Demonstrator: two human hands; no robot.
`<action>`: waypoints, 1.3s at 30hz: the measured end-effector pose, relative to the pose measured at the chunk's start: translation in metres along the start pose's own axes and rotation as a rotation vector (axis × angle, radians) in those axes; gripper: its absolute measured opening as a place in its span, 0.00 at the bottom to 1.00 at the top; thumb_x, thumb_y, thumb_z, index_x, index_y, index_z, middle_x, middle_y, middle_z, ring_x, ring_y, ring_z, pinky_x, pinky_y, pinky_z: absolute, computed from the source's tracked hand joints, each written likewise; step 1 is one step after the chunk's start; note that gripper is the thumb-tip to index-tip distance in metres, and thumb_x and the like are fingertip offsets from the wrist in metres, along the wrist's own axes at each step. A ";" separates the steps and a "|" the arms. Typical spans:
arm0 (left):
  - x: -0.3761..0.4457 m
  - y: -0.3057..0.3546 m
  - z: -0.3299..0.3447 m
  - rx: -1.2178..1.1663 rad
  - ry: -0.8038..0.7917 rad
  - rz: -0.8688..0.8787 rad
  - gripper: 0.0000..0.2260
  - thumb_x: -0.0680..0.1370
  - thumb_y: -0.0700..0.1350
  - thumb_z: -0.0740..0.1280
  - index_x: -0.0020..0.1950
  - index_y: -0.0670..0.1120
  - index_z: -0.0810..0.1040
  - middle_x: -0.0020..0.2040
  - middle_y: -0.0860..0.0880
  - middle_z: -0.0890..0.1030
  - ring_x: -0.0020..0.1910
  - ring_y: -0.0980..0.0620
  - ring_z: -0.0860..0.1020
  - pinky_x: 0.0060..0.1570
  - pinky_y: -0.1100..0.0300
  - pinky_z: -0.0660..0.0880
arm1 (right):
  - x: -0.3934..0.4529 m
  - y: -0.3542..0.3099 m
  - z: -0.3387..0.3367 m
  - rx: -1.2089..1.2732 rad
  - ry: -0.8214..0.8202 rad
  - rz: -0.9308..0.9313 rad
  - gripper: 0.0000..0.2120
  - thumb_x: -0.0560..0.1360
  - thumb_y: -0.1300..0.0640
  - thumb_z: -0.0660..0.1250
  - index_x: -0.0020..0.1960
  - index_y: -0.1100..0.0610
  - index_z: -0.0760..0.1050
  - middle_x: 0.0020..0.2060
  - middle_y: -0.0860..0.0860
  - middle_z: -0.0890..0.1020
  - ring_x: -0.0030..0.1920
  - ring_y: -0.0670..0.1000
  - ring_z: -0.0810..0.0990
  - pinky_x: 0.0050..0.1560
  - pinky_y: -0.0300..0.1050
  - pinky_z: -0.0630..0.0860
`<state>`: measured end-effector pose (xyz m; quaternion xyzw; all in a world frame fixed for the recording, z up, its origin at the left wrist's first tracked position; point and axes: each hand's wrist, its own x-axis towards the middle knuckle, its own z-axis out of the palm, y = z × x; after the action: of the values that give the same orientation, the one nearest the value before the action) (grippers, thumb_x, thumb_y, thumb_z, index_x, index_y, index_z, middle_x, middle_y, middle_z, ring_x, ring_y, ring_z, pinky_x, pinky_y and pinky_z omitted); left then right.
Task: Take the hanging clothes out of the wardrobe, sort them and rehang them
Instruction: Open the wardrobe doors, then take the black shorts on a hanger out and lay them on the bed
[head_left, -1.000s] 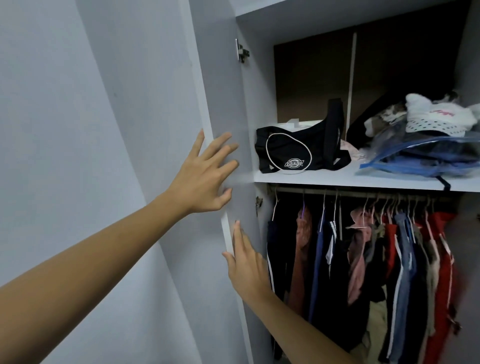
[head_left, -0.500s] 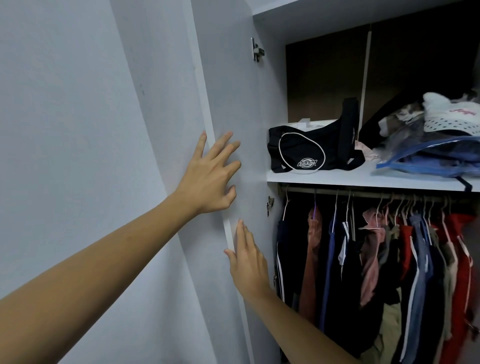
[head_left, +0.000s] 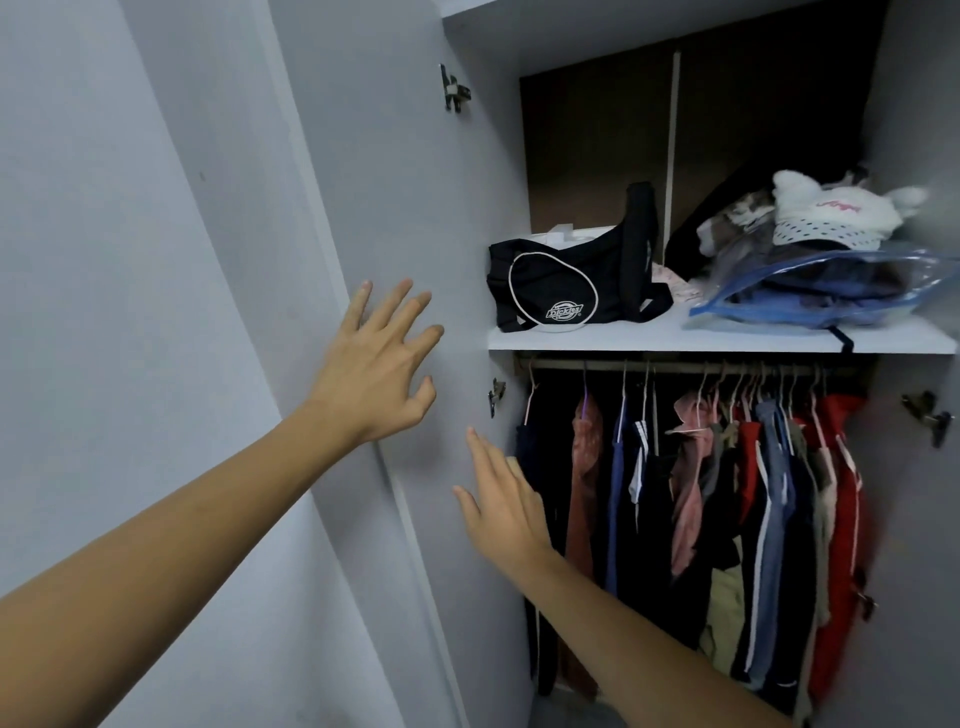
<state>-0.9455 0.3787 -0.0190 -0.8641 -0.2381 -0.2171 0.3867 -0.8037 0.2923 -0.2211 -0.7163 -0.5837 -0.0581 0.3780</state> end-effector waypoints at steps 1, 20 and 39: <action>0.003 0.008 0.001 -0.021 -0.008 0.000 0.28 0.76 0.58 0.59 0.72 0.47 0.76 0.79 0.40 0.67 0.82 0.39 0.59 0.80 0.35 0.51 | -0.003 0.007 -0.009 -0.015 0.015 0.005 0.35 0.85 0.46 0.61 0.85 0.51 0.49 0.80 0.50 0.64 0.75 0.54 0.67 0.67 0.53 0.76; 0.029 0.209 0.039 -0.435 -0.128 -0.078 0.31 0.79 0.61 0.56 0.80 0.51 0.68 0.75 0.46 0.72 0.75 0.44 0.68 0.70 0.46 0.68 | -0.090 0.191 -0.151 -0.246 0.075 0.107 0.35 0.82 0.35 0.54 0.84 0.50 0.56 0.80 0.49 0.64 0.79 0.53 0.61 0.77 0.55 0.65; 0.036 0.309 0.106 -0.626 -0.255 -0.145 0.29 0.81 0.62 0.55 0.80 0.52 0.66 0.72 0.50 0.73 0.73 0.47 0.70 0.64 0.49 0.73 | -0.080 0.295 -0.156 -0.189 -0.003 0.156 0.33 0.84 0.37 0.57 0.84 0.51 0.57 0.79 0.48 0.66 0.78 0.51 0.64 0.76 0.51 0.66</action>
<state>-0.7180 0.2881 -0.2379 -0.9418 -0.2671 -0.1968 0.0538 -0.5130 0.1243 -0.2930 -0.7921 -0.5188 -0.0821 0.3110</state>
